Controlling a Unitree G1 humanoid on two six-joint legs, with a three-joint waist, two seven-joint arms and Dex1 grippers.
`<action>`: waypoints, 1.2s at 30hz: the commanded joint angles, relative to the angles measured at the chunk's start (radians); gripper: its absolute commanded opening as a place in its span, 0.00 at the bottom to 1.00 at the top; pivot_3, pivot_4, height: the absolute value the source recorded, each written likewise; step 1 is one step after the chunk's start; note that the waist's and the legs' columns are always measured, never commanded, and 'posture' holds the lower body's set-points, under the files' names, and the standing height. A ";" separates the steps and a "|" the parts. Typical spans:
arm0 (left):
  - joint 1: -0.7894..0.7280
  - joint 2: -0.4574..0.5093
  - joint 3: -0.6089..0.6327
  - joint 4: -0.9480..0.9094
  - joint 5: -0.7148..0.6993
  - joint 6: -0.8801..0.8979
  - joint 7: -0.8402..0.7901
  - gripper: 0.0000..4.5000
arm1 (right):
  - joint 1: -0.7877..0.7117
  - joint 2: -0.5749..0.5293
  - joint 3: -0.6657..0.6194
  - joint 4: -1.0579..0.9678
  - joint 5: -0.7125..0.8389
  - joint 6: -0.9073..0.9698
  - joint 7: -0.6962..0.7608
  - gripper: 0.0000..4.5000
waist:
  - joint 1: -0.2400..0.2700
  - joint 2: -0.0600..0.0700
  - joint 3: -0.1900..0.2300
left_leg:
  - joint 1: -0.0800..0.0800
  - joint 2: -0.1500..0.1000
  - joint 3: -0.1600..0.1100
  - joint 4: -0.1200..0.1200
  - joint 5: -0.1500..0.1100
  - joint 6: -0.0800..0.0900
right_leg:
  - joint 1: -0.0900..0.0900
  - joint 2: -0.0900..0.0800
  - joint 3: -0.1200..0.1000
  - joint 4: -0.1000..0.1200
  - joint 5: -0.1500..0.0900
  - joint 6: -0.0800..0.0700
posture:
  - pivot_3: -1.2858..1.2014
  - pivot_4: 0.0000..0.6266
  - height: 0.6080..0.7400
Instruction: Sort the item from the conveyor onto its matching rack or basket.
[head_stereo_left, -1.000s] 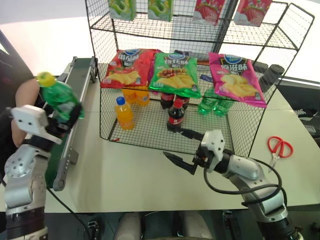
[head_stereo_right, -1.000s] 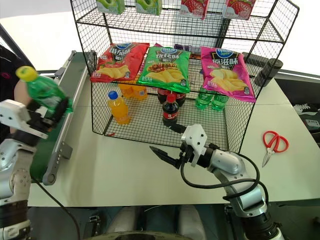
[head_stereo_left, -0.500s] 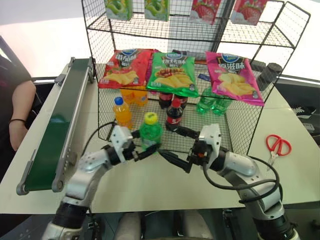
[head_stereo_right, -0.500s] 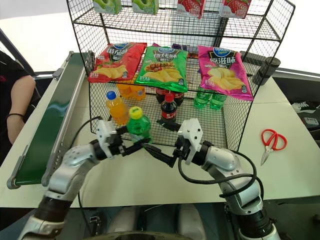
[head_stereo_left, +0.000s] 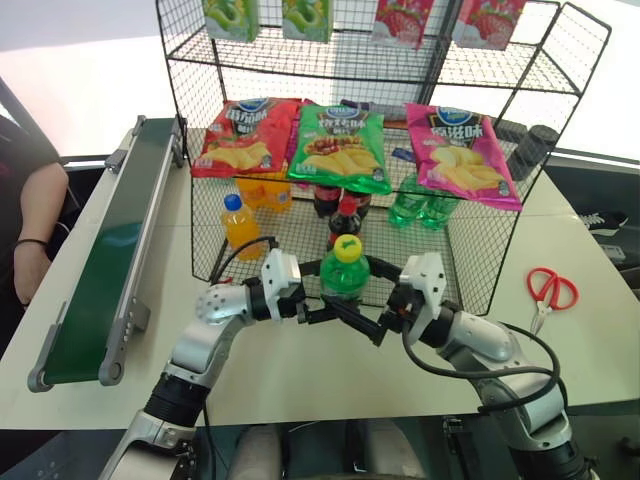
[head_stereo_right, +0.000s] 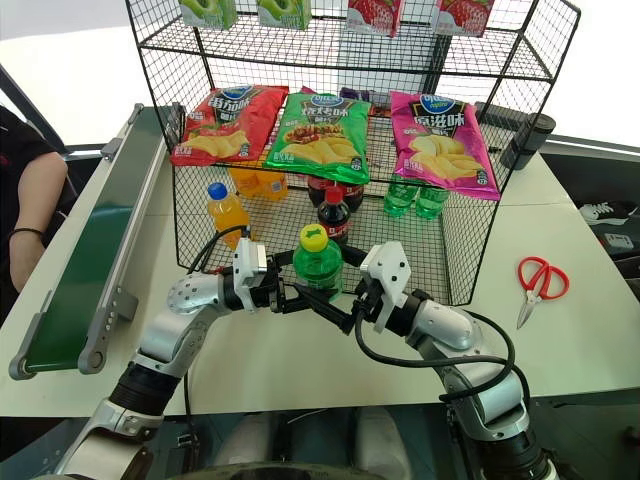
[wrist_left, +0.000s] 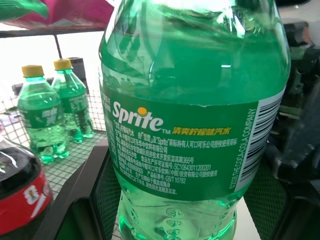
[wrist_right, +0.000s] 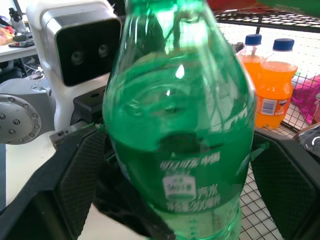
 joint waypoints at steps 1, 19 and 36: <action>-0.028 -0.001 -0.002 -0.023 -0.004 -0.025 -0.020 0.63 | 0.001 0.010 -0.028 -0.034 0.027 -0.026 0.004 0.67 | 0.000 0.000 0.000 | 0.000 0.000 0.000 0.000 0.000 0.000 | 0.000 0.000 0.000 0.000 0.000 0.000 | 0.52 0.24 1.00; 0.120 0.019 0.174 -0.007 -0.008 -0.001 0.176 0.99 | 0.003 0.148 -0.202 0.224 -0.250 -0.274 -0.346 0.67 | 0.006 0.000 0.000 | 0.000 0.001 0.000 0.000 0.000 0.000 | 0.000 -0.001 0.000 0.001 0.000 0.000 | 0.52 0.24 1.00; 0.139 0.046 0.129 -0.253 -0.063 0.167 0.195 0.99 | -0.226 0.269 -0.304 0.756 -0.295 -0.509 -0.509 0.67 | -0.005 0.007 0.000 | 0.002 0.001 0.002 -0.001 0.000 -0.001 | 0.000 -0.001 0.002 0.003 0.000 0.000 | 0.52 0.24 1.00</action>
